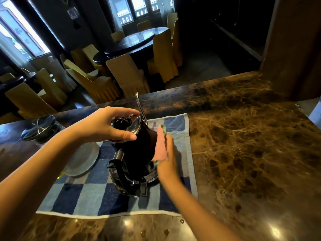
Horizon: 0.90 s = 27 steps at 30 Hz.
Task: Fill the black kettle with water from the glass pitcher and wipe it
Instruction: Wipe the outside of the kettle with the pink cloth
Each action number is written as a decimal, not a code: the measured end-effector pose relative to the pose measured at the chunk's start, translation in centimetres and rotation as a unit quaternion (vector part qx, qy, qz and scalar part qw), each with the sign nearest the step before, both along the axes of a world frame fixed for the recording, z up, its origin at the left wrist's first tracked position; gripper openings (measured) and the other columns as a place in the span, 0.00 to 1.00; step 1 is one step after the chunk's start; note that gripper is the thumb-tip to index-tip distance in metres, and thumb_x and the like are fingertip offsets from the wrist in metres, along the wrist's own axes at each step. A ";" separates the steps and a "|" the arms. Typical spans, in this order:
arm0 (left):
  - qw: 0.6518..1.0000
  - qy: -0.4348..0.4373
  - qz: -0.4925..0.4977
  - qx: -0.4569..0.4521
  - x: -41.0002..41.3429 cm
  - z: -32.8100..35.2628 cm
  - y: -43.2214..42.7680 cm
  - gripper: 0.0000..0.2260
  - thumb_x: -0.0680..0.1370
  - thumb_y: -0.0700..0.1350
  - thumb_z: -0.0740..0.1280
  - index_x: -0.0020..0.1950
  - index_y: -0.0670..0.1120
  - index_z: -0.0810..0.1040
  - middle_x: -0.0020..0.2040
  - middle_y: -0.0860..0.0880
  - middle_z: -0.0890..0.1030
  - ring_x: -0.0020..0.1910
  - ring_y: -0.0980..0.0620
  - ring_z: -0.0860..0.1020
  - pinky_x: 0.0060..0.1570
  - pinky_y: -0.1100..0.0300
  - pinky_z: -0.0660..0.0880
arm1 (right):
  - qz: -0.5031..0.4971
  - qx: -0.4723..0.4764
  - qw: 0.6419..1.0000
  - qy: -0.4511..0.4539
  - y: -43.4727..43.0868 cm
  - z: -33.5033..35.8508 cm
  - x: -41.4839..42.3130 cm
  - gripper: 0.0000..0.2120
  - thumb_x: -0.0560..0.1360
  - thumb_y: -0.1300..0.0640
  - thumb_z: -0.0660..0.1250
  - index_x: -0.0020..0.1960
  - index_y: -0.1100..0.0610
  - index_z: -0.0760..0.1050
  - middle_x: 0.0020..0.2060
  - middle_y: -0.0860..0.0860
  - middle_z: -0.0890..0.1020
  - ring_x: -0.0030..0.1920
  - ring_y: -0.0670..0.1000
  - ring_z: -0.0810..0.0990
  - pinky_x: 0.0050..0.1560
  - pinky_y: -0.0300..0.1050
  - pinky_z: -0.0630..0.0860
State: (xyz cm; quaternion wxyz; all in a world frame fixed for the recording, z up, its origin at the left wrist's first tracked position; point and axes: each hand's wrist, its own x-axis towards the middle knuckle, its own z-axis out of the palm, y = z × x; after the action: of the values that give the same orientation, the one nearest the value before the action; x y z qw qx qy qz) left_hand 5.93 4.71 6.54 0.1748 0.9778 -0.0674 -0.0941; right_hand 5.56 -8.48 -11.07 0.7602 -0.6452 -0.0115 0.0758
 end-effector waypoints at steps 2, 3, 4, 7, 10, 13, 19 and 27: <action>1.000 -0.005 -0.001 -0.004 0.0 0.0 0.0 0.33 0.62 0.59 0.72 0.67 0.59 0.71 0.64 0.62 0.71 0.65 0.62 0.68 0.63 0.61 0.61 | -0.022 -0.046 0.997 -0.062 0.7 -1.9 -4.5 0.29 0.76 0.50 0.53 0.75 0.36 0.49 0.76 0.50 0.59 0.76 0.53 0.58 0.72 0.60 0.63; 1.000 -0.007 -0.001 -0.008 0.0 0.0 0.0 0.33 0.62 0.59 0.72 0.67 0.59 0.71 0.64 0.62 0.72 0.65 0.62 0.68 0.63 0.62 0.61 | -0.023 -0.057 0.994 -0.088 1.2 -2.2 -6.4 0.33 0.77 0.50 0.53 0.73 0.32 0.38 0.78 0.42 0.46 0.78 0.48 0.46 0.76 0.59 0.55; 1.000 -0.008 -0.001 -0.012 0.0 0.0 -0.1 0.33 0.62 0.58 0.72 0.66 0.59 0.71 0.64 0.61 0.72 0.65 0.62 0.68 0.62 0.62 0.61 | -0.015 -0.061 0.992 -0.114 1.7 -2.0 -7.9 0.34 0.77 0.48 0.52 0.70 0.29 0.32 0.76 0.35 0.38 0.77 0.43 0.38 0.77 0.58 0.49; 1.000 -0.012 -0.003 -0.024 -0.1 -0.2 -0.2 0.32 0.62 0.58 0.72 0.65 0.59 0.71 0.65 0.60 0.72 0.64 0.63 0.68 0.62 0.64 0.61 | -0.013 -0.064 0.987 -0.147 2.3 -1.6 -9.2 0.31 0.77 0.44 0.48 0.71 0.30 0.31 0.73 0.31 0.34 0.75 0.40 0.33 0.76 0.61 0.43; 0.999 -0.013 0.008 -0.029 -0.1 -0.3 -0.3 0.33 0.62 0.58 0.72 0.66 0.59 0.71 0.66 0.59 0.71 0.67 0.60 0.67 0.65 0.58 0.61 | -0.065 -0.134 0.972 -0.182 2.1 -0.3 -5.2 0.29 0.78 0.46 0.45 0.76 0.41 0.38 0.78 0.40 0.42 0.76 0.41 0.38 0.77 0.56 0.39; 0.999 -0.016 0.014 -0.037 -0.2 -0.3 -0.3 0.33 0.62 0.59 0.71 0.67 0.59 0.71 0.66 0.59 0.72 0.67 0.59 0.67 0.67 0.56 0.61 | -0.029 -0.124 0.983 -0.135 1.0 1.2 1.0 0.22 0.79 0.51 0.50 0.71 0.51 0.67 0.69 0.52 0.73 0.70 0.52 0.68 0.71 0.54 0.64; 0.999 -0.017 0.014 -0.049 -0.4 -0.8 -0.1 0.32 0.61 0.61 0.71 0.65 0.59 0.71 0.64 0.60 0.73 0.66 0.60 0.68 0.65 0.59 0.62 | -0.010 -0.049 0.999 0.011 -0.4 -1.3 1.3 0.20 0.80 0.47 0.51 0.69 0.48 0.70 0.68 0.50 0.74 0.68 0.53 0.71 0.70 0.51 0.67; 0.997 -0.018 0.021 -0.075 -0.6 -1.0 -0.1 0.31 0.60 0.62 0.70 0.63 0.62 0.70 0.60 0.63 0.73 0.65 0.60 0.69 0.66 0.58 0.63 | -0.035 -0.189 0.953 -0.234 2.0 -0.2 -5.0 0.28 0.80 0.45 0.47 0.76 0.42 0.38 0.76 0.40 0.38 0.75 0.43 0.31 0.76 0.49 0.33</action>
State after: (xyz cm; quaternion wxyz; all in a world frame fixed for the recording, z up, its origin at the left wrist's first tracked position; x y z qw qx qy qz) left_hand 5.38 4.57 5.52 0.2482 0.9647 -0.0568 -0.0678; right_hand 0.57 -6.51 -11.26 0.6024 -0.7768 -0.1519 -0.1030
